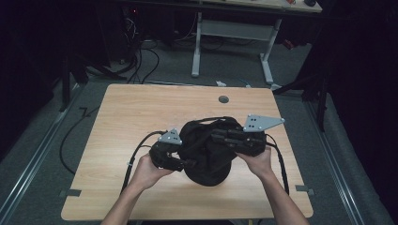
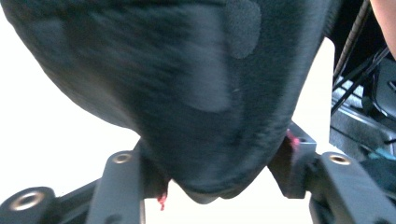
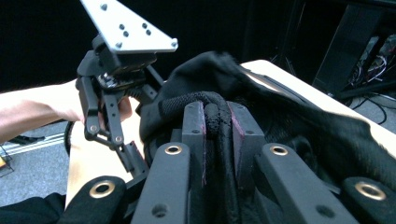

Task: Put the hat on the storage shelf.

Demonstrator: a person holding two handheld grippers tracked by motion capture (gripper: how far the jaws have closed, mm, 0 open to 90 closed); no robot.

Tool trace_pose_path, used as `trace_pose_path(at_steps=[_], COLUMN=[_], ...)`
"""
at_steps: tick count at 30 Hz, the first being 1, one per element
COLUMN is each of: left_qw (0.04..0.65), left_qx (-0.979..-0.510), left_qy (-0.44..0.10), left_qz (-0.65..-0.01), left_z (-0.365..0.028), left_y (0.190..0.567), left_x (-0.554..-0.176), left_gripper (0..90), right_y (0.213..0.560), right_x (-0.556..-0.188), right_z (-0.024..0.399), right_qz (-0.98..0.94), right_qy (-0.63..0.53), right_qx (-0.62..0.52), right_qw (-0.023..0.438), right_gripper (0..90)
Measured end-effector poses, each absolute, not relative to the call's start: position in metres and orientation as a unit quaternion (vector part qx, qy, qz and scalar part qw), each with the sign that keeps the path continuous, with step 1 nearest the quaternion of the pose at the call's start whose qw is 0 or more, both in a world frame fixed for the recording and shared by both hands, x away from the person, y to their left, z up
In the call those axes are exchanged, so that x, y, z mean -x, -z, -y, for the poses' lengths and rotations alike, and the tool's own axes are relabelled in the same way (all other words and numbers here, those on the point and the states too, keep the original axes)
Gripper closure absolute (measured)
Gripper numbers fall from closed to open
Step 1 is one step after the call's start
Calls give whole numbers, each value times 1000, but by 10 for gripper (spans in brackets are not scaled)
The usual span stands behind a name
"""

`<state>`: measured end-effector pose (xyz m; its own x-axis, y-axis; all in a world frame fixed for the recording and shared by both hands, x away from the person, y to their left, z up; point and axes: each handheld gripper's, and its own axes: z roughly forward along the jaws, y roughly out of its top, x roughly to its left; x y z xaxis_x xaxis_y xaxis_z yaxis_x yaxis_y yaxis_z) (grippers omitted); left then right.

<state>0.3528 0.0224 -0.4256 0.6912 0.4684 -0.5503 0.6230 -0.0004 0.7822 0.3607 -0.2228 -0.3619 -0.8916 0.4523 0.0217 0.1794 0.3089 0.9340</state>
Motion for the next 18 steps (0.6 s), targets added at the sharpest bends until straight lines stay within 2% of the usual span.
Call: trace_pose_path(at_steps=[5, 16, 18], left_qw=[590, 600, 610], left_qx=[-710, -707, -702], left_qy=[75, 85, 83], left_qz=[-378, -366, -359], left_z=[-26, -29, -31], left_y=[423, 422, 420], left_x=[-349, -343, -341], left_gripper=[596, 686, 731], right_y=[363, 366, 366], right_x=[-363, -366, -366], right_z=[224, 223, 224], right_qz=[-798, -798, -794], right_qy=[-554, -552, -557], right_qx=[-201, -200, -202], right_qw=[125, 135, 138], right_gripper=[788, 782, 770])
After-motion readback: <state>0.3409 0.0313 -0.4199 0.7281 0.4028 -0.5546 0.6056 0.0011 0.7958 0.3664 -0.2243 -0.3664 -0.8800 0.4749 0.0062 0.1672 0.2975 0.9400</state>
